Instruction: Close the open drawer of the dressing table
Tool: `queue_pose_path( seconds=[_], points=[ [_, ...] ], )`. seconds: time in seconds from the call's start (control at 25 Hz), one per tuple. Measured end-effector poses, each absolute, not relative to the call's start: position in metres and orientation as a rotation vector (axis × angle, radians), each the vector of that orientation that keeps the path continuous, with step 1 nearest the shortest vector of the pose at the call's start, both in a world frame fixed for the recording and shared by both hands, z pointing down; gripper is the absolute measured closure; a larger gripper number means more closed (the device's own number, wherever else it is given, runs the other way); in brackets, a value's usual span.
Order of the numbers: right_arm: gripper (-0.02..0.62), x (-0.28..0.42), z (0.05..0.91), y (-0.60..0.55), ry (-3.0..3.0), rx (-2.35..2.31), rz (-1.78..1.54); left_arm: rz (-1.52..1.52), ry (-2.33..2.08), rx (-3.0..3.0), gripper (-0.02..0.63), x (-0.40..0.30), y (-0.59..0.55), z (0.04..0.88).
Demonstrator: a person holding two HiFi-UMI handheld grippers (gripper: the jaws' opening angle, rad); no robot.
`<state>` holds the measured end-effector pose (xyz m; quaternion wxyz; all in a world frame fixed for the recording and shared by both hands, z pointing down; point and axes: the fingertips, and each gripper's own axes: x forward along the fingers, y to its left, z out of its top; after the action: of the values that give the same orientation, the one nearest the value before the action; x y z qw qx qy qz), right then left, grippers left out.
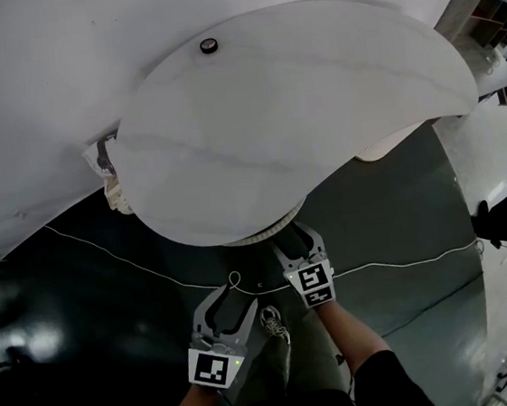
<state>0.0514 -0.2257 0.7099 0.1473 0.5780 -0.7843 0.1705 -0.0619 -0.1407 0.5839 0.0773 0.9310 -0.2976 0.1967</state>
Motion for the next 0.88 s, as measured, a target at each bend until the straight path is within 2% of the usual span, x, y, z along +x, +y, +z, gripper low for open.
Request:
queue_pose_path(
  seconds=[0.88],
  points=[
    [0.353,0.048,0.710,-0.302,-2.265,1.650,0.360,0.619,-0.922,2.746,0.400,-0.068,-0.167,0.598]
  ],
)
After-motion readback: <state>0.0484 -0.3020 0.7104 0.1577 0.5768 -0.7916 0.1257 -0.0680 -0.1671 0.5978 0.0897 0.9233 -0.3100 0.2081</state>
